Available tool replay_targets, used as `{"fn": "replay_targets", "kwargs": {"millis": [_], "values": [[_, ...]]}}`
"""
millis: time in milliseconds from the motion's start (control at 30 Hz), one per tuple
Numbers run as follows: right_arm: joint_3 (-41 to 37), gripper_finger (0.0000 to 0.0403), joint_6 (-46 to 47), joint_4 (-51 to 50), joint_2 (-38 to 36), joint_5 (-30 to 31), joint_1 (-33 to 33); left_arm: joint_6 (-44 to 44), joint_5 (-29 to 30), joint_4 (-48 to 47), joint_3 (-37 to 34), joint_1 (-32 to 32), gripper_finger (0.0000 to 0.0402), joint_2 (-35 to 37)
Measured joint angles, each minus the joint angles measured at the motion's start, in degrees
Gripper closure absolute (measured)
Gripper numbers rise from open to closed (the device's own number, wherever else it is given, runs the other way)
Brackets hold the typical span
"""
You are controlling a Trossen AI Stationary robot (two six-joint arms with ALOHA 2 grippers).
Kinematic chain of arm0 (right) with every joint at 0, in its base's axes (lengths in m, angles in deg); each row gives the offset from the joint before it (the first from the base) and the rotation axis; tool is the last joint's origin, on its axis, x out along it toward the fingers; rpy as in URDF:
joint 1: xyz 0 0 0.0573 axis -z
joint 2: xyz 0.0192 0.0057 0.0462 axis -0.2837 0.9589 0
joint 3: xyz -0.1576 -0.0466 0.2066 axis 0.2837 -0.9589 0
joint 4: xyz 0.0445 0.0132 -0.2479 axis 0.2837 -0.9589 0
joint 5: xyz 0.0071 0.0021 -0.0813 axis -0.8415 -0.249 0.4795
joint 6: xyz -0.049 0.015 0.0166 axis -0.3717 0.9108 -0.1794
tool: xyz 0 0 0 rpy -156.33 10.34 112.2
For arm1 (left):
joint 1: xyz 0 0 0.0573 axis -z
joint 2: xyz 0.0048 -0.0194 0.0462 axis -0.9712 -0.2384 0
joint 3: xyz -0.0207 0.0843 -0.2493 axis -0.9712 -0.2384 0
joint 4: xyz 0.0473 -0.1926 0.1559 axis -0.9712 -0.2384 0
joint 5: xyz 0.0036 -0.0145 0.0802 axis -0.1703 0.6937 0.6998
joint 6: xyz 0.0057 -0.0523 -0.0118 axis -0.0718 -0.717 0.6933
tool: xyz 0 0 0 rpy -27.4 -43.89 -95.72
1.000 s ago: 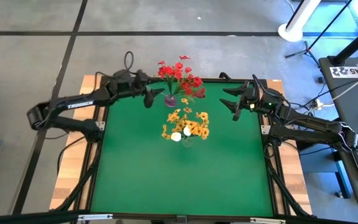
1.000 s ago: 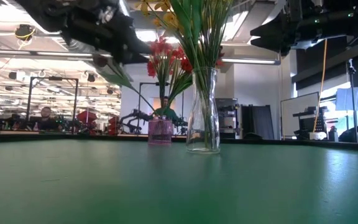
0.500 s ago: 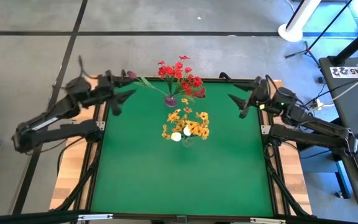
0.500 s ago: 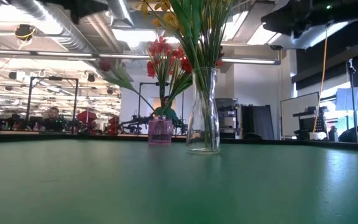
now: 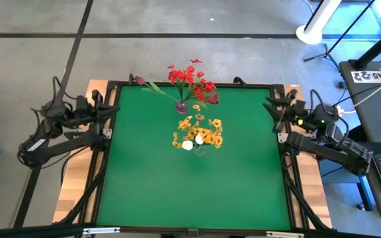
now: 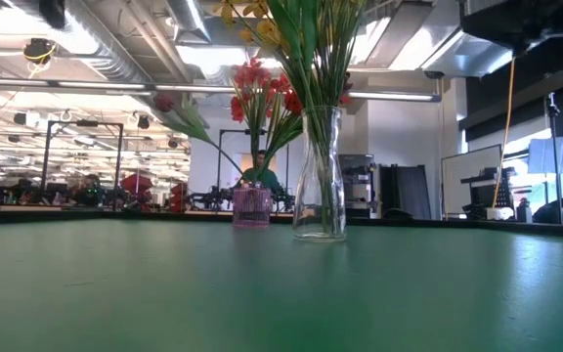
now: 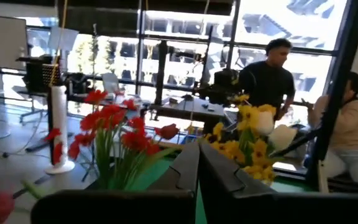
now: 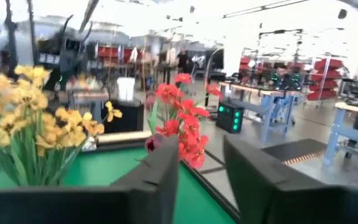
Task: Sort flowers into vase by color
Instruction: Return to Home Position
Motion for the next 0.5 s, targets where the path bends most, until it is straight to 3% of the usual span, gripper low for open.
{"fn": "replay_targets", "kwargs": {"millis": [133,267,367,500], "values": [[-5.1,0.0335,2.4,-0.2,-6.7,2.5,0.0,0.0,2.9,0.1,-5.5,0.0,0.0399,5.8],[-9.2,0.0387,3.0,0.5,-9.6,2.9,-0.1,-0.1,4.1,1.5,-9.1,0.0,0.0400,4.7],[-11.7,0.0397,3.9,0.7,-9.2,2.0,0.0,-0.2,2.0,7.0,-11.5,0.0,0.0400,3.5],[-16.4,0.0383,6.1,4.4,-9.6,1.0,0.0,-2.4,2.4,16.9,-17.7,0.0,0.0401,3.4]]}}
